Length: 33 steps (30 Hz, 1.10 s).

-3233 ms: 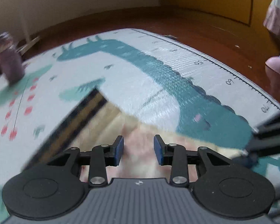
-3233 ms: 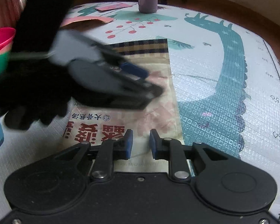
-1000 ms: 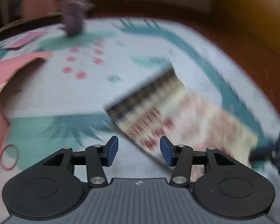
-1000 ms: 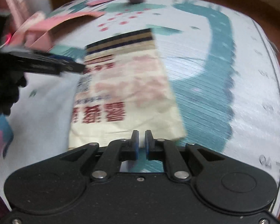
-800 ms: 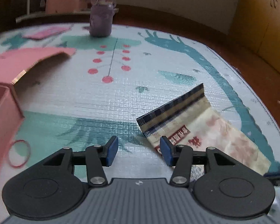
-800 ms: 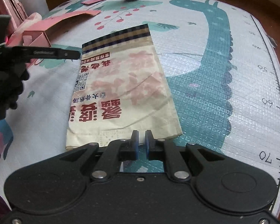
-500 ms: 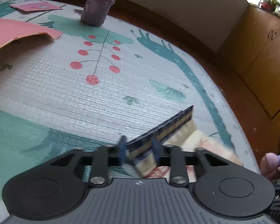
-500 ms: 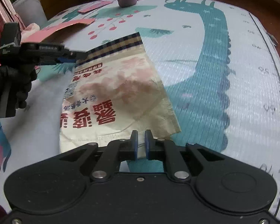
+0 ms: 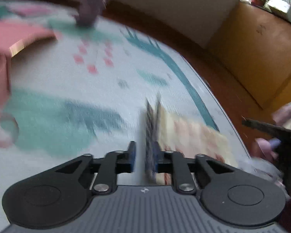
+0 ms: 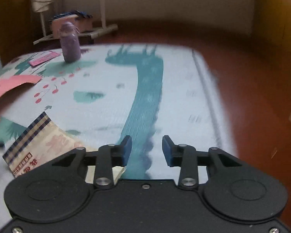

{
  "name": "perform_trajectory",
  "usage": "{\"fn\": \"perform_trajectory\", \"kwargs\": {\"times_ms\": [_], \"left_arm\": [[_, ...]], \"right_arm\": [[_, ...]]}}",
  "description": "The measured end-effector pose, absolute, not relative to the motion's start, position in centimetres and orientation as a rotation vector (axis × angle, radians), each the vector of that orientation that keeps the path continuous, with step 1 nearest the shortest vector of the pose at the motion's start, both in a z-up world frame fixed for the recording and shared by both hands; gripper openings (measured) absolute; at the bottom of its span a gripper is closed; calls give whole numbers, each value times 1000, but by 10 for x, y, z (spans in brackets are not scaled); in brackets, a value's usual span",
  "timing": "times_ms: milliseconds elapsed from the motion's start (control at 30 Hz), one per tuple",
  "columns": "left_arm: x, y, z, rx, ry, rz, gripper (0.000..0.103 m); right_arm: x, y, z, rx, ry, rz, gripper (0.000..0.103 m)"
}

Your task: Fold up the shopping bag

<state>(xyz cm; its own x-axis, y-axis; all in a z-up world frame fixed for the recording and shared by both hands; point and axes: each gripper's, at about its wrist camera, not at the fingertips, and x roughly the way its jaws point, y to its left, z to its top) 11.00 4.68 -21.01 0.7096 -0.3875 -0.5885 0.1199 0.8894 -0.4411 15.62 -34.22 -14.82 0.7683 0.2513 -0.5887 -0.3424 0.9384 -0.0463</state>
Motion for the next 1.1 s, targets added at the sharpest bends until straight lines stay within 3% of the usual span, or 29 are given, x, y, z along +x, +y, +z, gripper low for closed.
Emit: {"fn": "perform_trajectory", "kwargs": {"times_ms": [67, 167, 200, 233, 300, 333, 433, 567, 767, 967, 1100], "left_arm": [[124, 31, -206, -301, 750, -283, 67], [150, 4, -208, -168, 816, -250, 67], [157, 0, -211, -160, 846, -235, 67], [164, -5, -214, -152, 875, -220, 66], [173, -10, -222, -145, 937, -196, 27], [173, -9, -226, -145, 948, -191, 17], [155, 3, -230, -220, 935, -144, 11], [129, 20, -234, -315, 930, -143, 10], [76, 12, -232, -383, 980, -296, 10], [48, -3, -221, -309, 1096, -608, 25], [53, 4, -211, -221, 995, -499, 25]], "right_arm": [[137, -334, -135, -192, 537, 362, 39], [102, -313, -121, -244, 452, 512, 42], [89, -302, -118, -265, 441, 590, 48], [82, -297, -117, -260, 450, 639, 49], [82, -288, -133, -82, 632, 821, 49], [85, -286, -141, -30, 704, 873, 47], [94, -271, -179, -38, 952, 933, 46], [118, -277, -202, 37, 1089, 855, 46], [158, -288, -210, 86, 998, 625, 45], [201, -308, -215, 286, 891, 495, 45], [188, -321, -203, 231, 953, 454, 47]]}}
